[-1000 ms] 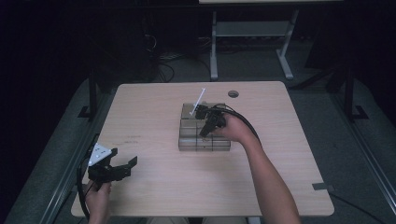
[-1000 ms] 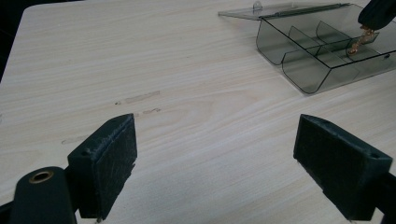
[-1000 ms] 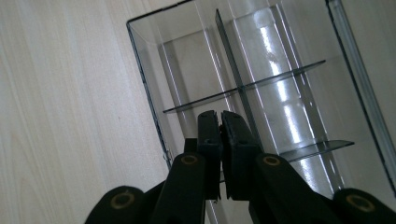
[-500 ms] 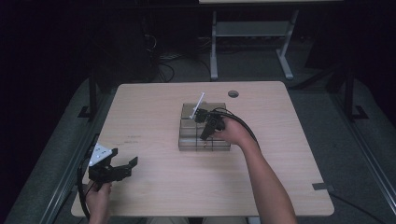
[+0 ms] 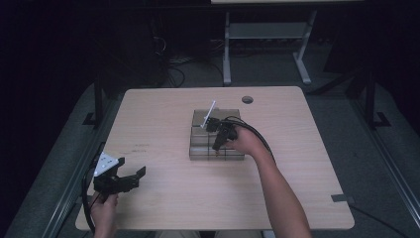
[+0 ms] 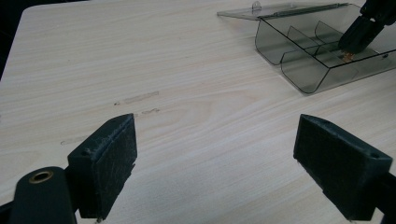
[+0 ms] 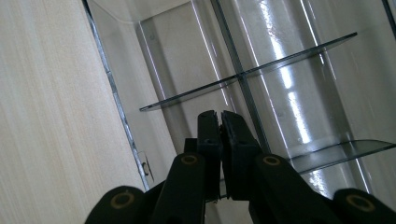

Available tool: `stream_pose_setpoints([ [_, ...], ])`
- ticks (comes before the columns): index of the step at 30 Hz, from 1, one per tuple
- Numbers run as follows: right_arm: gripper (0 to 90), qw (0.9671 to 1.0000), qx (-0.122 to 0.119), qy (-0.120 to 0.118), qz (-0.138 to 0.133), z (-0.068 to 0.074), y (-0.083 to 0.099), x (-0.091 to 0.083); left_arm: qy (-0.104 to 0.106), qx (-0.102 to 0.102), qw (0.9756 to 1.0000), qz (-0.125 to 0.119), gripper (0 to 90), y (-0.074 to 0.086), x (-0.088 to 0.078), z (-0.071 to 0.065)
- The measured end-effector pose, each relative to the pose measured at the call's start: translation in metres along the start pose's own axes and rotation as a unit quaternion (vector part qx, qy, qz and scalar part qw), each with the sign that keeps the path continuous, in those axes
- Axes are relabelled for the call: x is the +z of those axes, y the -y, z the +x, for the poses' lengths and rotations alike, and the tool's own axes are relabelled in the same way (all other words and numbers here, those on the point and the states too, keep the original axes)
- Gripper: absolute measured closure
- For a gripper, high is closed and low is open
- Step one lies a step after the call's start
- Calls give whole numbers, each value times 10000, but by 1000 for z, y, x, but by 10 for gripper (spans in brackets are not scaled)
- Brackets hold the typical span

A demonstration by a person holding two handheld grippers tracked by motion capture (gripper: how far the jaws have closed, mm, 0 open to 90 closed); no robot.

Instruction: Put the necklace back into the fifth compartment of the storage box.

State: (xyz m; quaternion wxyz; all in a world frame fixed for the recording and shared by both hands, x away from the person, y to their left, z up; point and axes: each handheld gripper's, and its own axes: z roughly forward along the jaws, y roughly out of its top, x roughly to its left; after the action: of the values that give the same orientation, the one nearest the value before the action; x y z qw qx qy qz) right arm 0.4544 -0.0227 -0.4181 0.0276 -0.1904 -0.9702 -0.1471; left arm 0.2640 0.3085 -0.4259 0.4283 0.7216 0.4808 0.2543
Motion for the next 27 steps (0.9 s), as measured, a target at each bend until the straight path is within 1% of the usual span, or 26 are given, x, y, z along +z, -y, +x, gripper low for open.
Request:
stream_pose_setpoints([
  [5, 861, 10000, 7, -11, 42, 0, -1, 3, -2, 8, 10000, 13, 130, 0, 0, 0],
  [11, 860, 10000, -3, -35, 29, 0, 1, 5, -5, 4, 10000, 10, 130, 0, 0, 0],
  [14, 857, 10000, 44, -47, 23, -1, 3, 7, 1, 6, 10000, 6, 130, 0, 0, 0],
  [15, 829, 10000, 50, -40, 2, -1, 4, 7, 1, 7, 10000, 4, 130, 0, 0, 0],
  [17, 808, 10000, 72, -20, -39, -2, 4, 6, -1, -2, 10000, -3, 130, 0, 0, 0],
  [22, 799, 9999, 84, -24, -110, -1, 7, 0, 8, 4, 10000, 19, 130, 0, 1, -1],
  [27, 791, 9999, 59, -9, -113, -1, 9, -4, 10, 15, 10000, 36, 130, 0, 0, -1],
])
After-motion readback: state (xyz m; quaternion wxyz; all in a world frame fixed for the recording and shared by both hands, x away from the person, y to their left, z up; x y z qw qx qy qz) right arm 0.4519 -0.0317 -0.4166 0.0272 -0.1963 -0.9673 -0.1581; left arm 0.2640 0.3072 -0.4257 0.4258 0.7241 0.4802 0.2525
